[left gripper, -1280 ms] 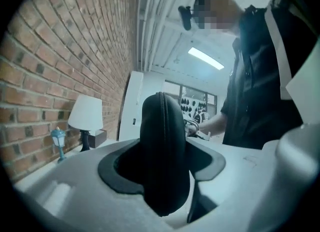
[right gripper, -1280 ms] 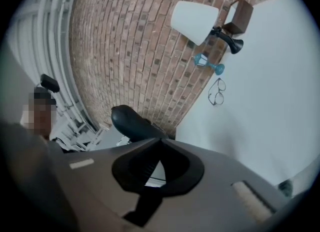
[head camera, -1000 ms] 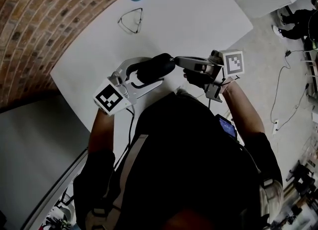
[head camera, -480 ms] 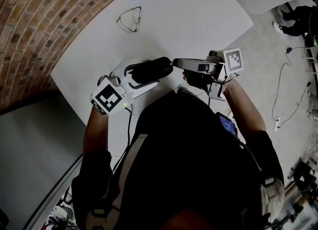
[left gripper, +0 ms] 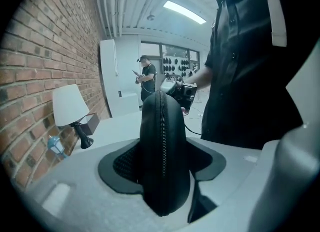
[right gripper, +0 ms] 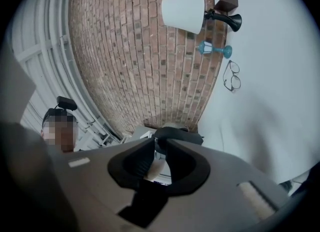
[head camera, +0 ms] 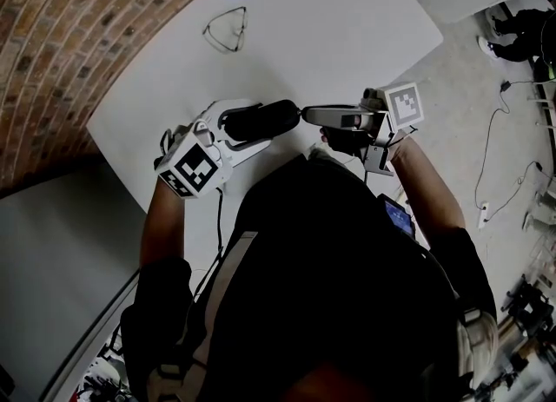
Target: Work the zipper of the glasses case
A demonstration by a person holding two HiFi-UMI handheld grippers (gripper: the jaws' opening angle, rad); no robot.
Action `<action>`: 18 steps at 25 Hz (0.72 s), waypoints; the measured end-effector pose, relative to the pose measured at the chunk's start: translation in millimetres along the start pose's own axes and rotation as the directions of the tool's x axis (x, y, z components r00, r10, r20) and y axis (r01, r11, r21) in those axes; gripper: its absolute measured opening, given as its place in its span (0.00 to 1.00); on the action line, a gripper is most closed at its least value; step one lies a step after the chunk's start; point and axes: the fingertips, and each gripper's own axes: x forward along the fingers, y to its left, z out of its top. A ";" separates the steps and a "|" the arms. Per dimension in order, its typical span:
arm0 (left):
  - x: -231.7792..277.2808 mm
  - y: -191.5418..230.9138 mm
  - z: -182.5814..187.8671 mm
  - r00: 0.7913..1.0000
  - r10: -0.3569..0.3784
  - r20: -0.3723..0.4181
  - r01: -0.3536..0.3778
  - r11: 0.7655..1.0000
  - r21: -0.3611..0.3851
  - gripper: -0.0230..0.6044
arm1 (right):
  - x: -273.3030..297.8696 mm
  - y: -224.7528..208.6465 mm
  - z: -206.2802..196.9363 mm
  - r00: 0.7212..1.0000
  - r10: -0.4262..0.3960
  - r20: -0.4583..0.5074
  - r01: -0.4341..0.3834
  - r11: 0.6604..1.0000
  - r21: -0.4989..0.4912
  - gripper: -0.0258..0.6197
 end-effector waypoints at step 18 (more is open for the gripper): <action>2.7 -3.0 -15.2 0.996 -0.030 -0.080 0.033 0.999 0.034 0.46 | 1.7 -7.2 -6.3 0.999 -0.045 -0.028 0.044 0.999 -0.013 0.05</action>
